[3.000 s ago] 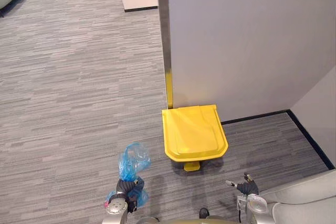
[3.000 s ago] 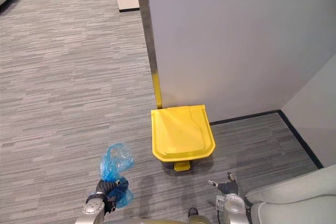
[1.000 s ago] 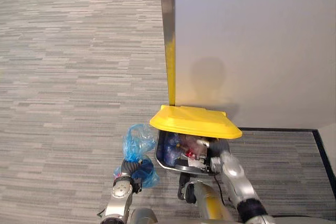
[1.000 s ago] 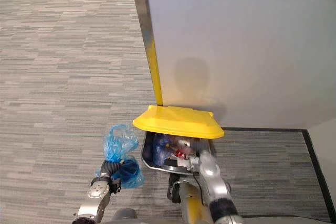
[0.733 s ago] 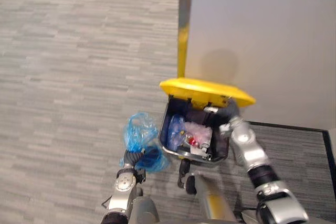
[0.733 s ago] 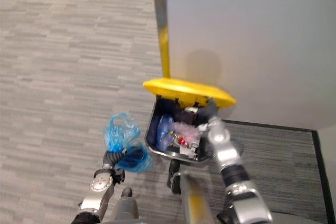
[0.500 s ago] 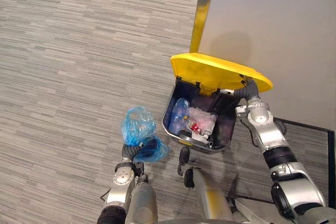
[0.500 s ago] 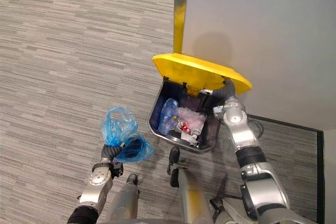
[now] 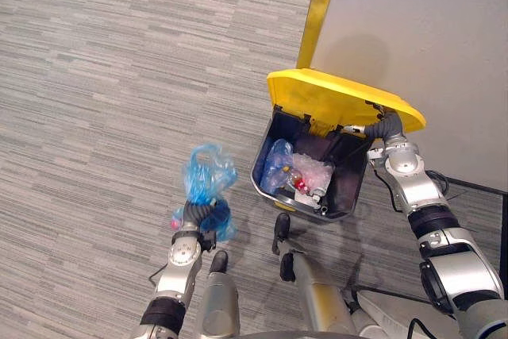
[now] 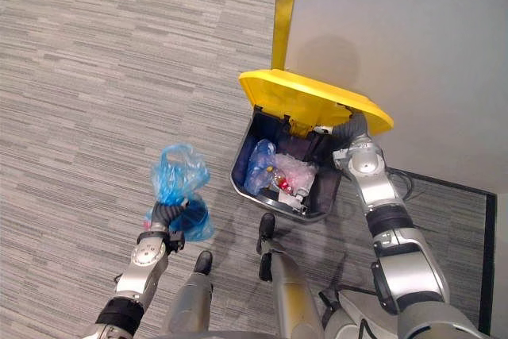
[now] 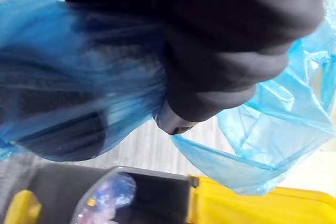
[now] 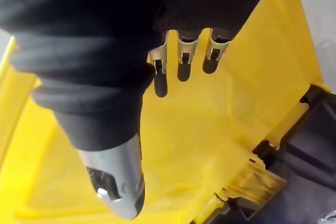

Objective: Gather rubbish on tea table into small bin, then transfer packed bag to large trash can.

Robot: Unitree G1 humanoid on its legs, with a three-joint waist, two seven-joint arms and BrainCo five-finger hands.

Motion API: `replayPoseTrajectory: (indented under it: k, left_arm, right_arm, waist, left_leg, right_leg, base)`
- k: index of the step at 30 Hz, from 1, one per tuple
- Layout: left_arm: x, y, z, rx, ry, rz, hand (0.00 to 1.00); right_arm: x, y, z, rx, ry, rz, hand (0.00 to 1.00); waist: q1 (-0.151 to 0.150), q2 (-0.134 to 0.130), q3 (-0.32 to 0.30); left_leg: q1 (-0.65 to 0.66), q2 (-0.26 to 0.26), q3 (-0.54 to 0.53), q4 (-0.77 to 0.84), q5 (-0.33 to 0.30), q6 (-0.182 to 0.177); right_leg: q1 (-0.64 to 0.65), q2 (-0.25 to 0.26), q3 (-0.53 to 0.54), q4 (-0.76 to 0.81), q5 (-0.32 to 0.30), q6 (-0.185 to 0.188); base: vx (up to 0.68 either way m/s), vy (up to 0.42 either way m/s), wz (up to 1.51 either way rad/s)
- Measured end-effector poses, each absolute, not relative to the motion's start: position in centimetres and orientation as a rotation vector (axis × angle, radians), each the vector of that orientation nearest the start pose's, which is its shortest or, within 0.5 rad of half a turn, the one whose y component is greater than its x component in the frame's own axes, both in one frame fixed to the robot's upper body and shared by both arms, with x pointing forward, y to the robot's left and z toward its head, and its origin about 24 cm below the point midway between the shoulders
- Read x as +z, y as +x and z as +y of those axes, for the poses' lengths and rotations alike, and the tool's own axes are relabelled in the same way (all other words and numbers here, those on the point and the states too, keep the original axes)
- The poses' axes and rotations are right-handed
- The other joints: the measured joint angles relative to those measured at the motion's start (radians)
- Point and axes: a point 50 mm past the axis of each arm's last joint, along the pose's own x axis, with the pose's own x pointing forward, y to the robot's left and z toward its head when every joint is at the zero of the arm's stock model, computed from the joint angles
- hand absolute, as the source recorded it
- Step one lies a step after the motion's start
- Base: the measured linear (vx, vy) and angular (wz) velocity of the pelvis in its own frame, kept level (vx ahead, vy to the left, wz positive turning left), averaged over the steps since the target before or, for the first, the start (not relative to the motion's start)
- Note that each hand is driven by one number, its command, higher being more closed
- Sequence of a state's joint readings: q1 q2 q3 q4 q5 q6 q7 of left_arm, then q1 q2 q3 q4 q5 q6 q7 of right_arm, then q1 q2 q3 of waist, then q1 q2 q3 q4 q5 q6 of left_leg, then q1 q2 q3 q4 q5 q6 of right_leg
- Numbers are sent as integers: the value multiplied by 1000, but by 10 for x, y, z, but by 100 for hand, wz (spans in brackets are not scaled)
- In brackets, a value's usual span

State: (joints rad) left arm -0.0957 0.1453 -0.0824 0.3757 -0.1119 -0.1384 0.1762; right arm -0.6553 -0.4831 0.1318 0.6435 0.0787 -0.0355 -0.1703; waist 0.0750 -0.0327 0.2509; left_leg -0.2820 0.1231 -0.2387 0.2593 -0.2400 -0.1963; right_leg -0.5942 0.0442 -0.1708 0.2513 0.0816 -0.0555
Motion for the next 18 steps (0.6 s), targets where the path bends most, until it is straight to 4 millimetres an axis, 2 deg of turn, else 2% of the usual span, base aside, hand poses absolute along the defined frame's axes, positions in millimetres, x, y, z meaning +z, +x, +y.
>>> replayPoseTrajectory:
  k: [5, 10, 13, 18]
  left_arm:
    - [28, 276, 156, 28, 43, -11, 100]
    - [69, 286, 124, -126, 17, -185, 100]
    - [83, 292, 108, -192, 27, -241, 100]
    - [124, 307, 72, -338, 50, -377, 100]
  right_arm:
    - [122, 367, -232, -172, -444, -73, 0]
    - [122, 368, -228, -137, -462, -79, 0]
    - [122, 368, -224, -117, -474, -83, 0]
    - [142, 377, -208, -76, -503, -150, 0]
  waist:
    - [-8, 2, 10]
    - [-11, 2, 10]
    - [-19, 1, 11]
    - [-38, 1, 48]
  left_leg:
    - [15, -5, 0, -15, 3, 1]
    - [20, -12, 2, -19, 2, 2]
    - [23, -16, 5, -18, 0, 5]
    - [32, -20, 32, -16, -5, 14]
  right_leg:
    - [17, -7, -2, -1, 1, -3]
    - [19, -10, 9, -2, 1, -3]
    - [19, -12, 14, -1, 2, -4]
    - [16, -9, 40, 5, 2, -3]
  base:
    - [66, 28, 2]
    - [63, 35, -2]
    - [47, 38, -4]
    - [24, 33, -13]
